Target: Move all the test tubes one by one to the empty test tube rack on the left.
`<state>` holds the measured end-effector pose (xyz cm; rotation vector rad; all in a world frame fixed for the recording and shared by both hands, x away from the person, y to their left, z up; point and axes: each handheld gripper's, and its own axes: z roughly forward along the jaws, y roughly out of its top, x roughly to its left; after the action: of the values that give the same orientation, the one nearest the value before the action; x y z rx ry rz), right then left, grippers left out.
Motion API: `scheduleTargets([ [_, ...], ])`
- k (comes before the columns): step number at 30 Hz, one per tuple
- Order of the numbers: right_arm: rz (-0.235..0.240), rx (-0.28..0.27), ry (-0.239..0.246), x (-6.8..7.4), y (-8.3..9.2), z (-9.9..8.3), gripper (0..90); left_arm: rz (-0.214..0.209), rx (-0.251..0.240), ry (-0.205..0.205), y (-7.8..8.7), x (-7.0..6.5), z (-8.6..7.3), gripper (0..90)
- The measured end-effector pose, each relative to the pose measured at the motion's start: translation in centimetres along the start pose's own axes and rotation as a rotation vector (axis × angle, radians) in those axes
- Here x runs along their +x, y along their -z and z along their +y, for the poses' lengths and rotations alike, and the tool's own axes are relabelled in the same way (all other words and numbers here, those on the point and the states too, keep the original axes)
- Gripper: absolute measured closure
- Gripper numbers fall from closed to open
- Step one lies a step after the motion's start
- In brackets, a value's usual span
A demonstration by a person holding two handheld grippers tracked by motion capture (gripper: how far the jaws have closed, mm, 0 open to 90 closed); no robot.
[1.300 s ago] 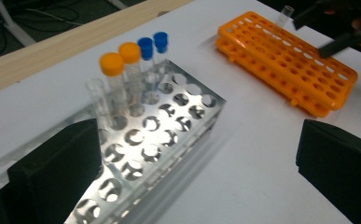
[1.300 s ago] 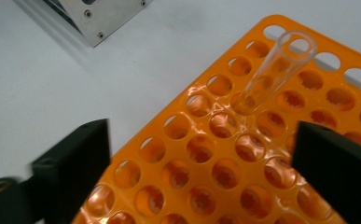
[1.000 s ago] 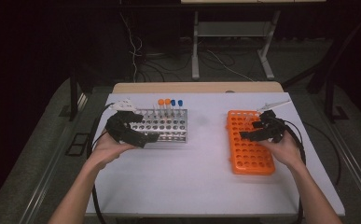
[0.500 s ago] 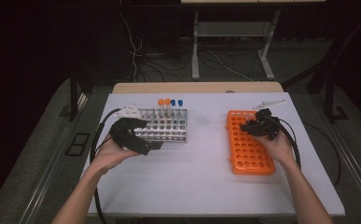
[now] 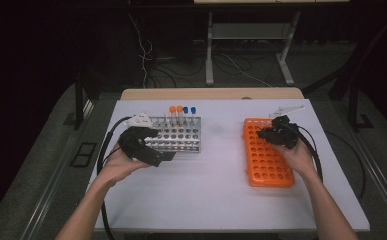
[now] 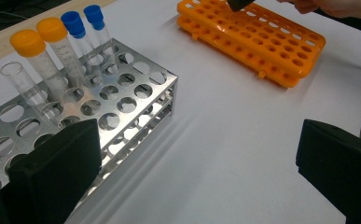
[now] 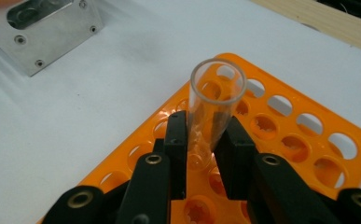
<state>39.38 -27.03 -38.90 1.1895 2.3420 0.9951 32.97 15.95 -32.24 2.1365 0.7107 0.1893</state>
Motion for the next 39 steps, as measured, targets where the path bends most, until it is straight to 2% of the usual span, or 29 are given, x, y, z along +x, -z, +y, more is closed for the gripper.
scheduleTargets([
  [4,-0.004,-0.017,0.013,0.3,1.1,0.7,74.8,-0.003,0.006,-0.007,-0.1,-0.1,0.1,0.0],
  [9,0.02,-0.027,0.033,1.0,2.7,1.5,74.8,-0.009,0.011,-0.017,-0.1,-0.3,0.4,0.0],
  [14,0.088,-0.028,0.062,2.6,4.1,2.1,74.8,-0.019,0.018,-0.03,-0.4,-0.7,0.6,0.0],
  [17,0.134,-0.015,0.103,4.0,4.5,2.4,74.7,-0.028,0.021,-0.043,-0.7,-1.0,0.9,0.0],
  [22,0.191,0.01,0.171,6.7,4.6,3.0,74.7,-0.044,0.023,-0.059,-1.1,-1.5,1.4,0.3],
  [30,0.261,0.044,0.282,11.1,3.6,3.7,74.7,-0.074,0.038,-0.1,-1.5,-2.4,2.3,3.4],
  [39,0.337,0.078,0.345,14.4,2.3,4.0,74.7,-0.144,0.074,-0.153,-2.4,-3.5,3.2,15.3],
])
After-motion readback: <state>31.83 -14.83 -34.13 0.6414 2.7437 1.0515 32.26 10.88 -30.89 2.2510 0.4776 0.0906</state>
